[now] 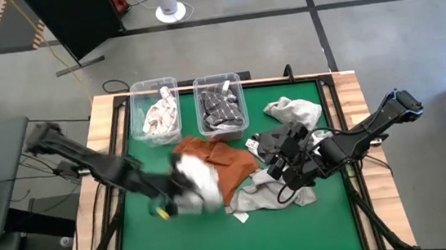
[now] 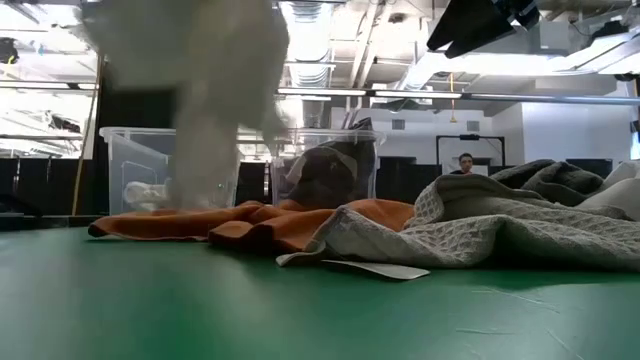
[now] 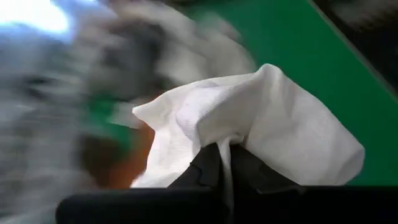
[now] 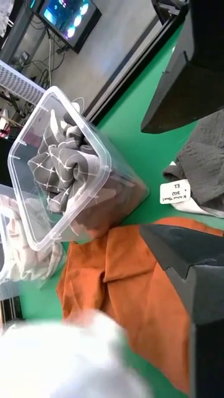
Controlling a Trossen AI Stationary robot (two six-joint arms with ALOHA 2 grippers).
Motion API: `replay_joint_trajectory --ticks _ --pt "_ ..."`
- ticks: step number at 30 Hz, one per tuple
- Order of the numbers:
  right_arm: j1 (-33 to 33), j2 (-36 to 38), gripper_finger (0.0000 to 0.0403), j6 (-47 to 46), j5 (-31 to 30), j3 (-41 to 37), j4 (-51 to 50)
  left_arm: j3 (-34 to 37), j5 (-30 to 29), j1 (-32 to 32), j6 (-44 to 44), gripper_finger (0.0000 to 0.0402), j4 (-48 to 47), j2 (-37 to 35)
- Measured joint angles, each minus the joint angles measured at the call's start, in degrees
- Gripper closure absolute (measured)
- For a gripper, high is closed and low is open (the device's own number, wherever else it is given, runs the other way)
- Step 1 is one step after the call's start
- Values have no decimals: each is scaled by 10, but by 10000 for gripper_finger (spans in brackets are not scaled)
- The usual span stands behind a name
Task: Sort towels by color in basket
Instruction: Put the white towel into the left transparent bin
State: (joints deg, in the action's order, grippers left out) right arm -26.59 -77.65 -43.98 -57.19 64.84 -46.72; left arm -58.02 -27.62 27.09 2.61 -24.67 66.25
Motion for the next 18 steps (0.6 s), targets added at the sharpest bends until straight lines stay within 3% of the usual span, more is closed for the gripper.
replay_joint_trajectory --ticks 3,6,12,18 --pt "0 0 122 0 0 0 0 0 -129 -21 68 398 18 -94" --pt "0 0 122 0 0 0 0 0 -207 -57 134 399 47 -171" --pt "1 0 122 -1 0 0 1 -1 -222 -171 146 399 31 -250" --pt "0 0 122 3 0 0 9 3 -215 -290 73 399 -67 -240"
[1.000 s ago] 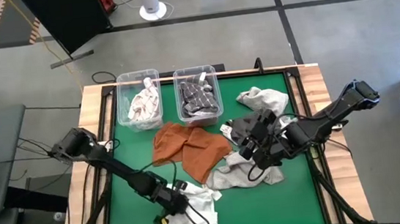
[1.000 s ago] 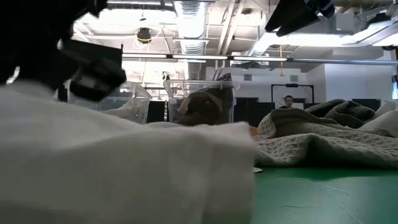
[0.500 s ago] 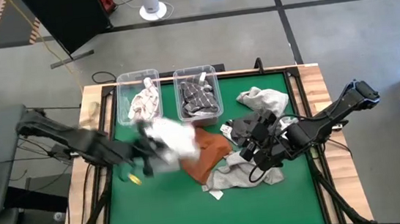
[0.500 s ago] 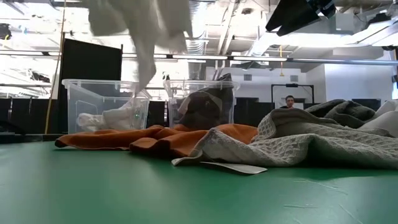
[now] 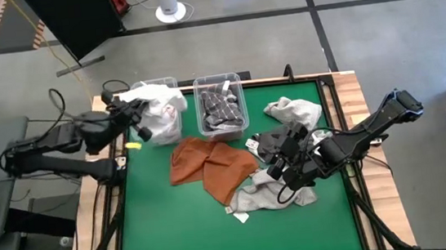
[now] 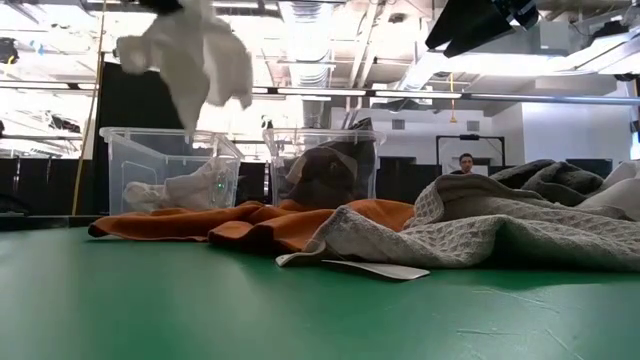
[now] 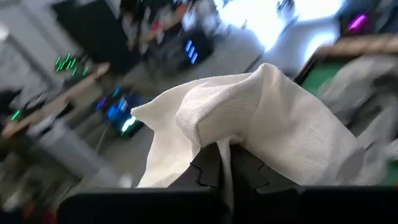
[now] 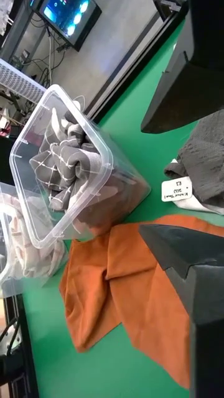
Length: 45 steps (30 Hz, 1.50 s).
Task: Sort towels by color in basket
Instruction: Put the white towel into the left transparent bin
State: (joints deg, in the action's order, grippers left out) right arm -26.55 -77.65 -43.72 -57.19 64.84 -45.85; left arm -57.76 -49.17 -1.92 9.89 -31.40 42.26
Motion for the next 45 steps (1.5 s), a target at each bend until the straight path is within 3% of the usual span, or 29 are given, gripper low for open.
replay_joint_trajectory --ticks 5,16,19,21,24,27,37,45 --pt "0 0 122 0 0 0 0 1 43 -104 -35 399 -55 47" --pt "-4 0 122 5 0 0 0 1 195 -377 11 399 -17 172" --pt "-5 0 122 7 0 0 0 1 203 -429 15 397 -39 203" --pt "-5 0 122 7 0 0 0 1 242 -452 14 396 -58 223" --pt "-3 0 122 9 0 0 0 1 336 -464 11 396 -66 251" --pt "1 0 122 9 0 0 0 1 380 -463 16 395 -55 277" --pt "-1 0 122 6 0 0 1 0 399 -463 91 394 -97 382" --pt "-9 0 122 2 1 0 1 0 394 -463 63 368 -124 486"
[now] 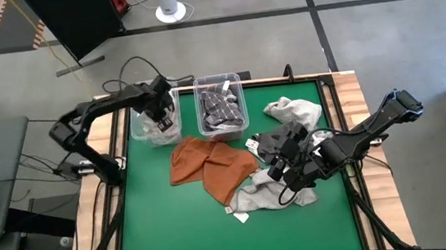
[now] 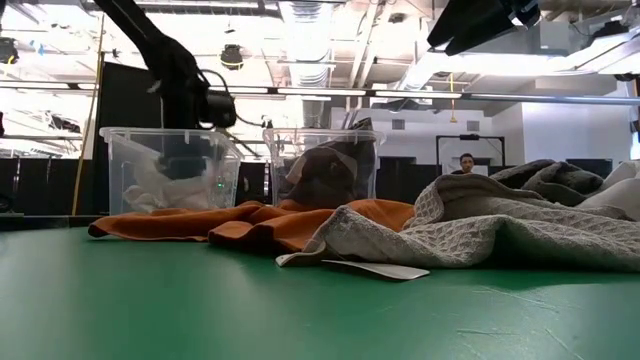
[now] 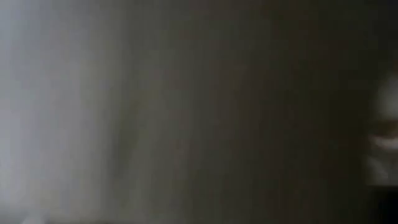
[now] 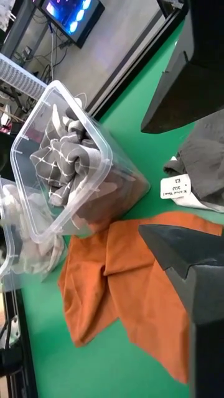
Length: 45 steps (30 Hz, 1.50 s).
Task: Sort towels by color in basket
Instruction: Put the white towel into the left transparent bin
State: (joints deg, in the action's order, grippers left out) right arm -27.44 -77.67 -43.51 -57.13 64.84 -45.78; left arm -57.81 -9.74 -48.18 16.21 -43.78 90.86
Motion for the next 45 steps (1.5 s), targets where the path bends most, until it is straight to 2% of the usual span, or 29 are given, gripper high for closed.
replay_joint_trajectory --ticks 8,13,18,26,32,36,40,45 --pt "-4 0 122 0 0 0 1 -2 -18 27 -12 258 -3 45" --pt "-5 0 122 -1 0 0 8 -8 -68 39 -5 222 -26 31" --pt "-5 0 122 -1 0 0 8 -31 -39 39 -4 218 -62 -41" --pt "7 0 122 0 0 0 8 -38 -30 54 -1 218 -81 -142" --pt "16 -5 122 8 0 0 11 -40 34 63 15 218 -111 -214" --pt "26 -5 122 22 0 0 13 -32 33 65 11 218 -161 -207" --pt "37 -4 122 31 0 0 17 8 35 60 14 218 -128 -174" --pt "38 -4 122 35 2 0 17 36 143 32 30 219 -87 -101"
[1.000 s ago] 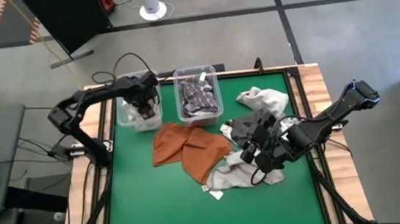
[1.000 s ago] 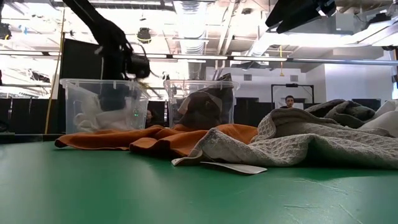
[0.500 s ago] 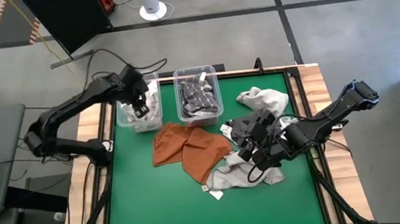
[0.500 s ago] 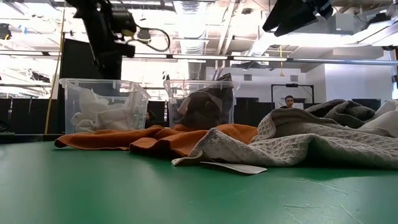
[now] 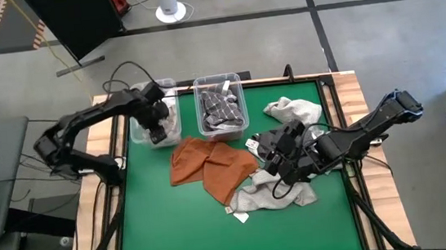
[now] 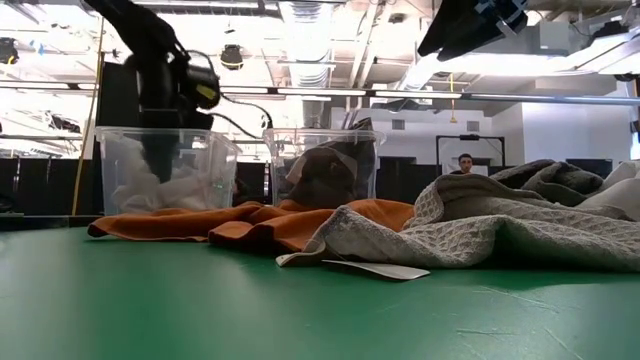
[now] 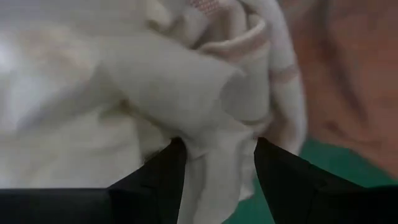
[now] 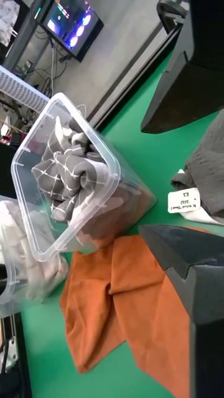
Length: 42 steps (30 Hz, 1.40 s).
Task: Sort towels by color in basket
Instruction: Put the white towel into the left transparent bin
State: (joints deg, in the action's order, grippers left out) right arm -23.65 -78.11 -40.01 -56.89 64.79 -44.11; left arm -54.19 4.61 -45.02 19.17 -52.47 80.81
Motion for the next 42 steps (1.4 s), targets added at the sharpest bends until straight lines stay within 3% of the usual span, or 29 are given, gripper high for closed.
replay_joint_trajectory --ticks 5,7,21,28,36,42 --pt "-4 0 122 13 1 0 0 1 104 -6 6 219 9 71" --pt "-4 0 122 15 2 0 0 0 116 -3 11 219 8 82" --pt "-2 0 122 15 1 0 5 -97 2 5 45 219 -63 -24" --pt "-2 0 122 32 1 0 25 -87 -101 4 69 219 83 -47" --pt "-4 0 122 32 1 0 25 -10 -73 -5 109 219 258 1" --pt "-4 0 122 32 2 0 25 10 -63 -25 95 219 234 71"
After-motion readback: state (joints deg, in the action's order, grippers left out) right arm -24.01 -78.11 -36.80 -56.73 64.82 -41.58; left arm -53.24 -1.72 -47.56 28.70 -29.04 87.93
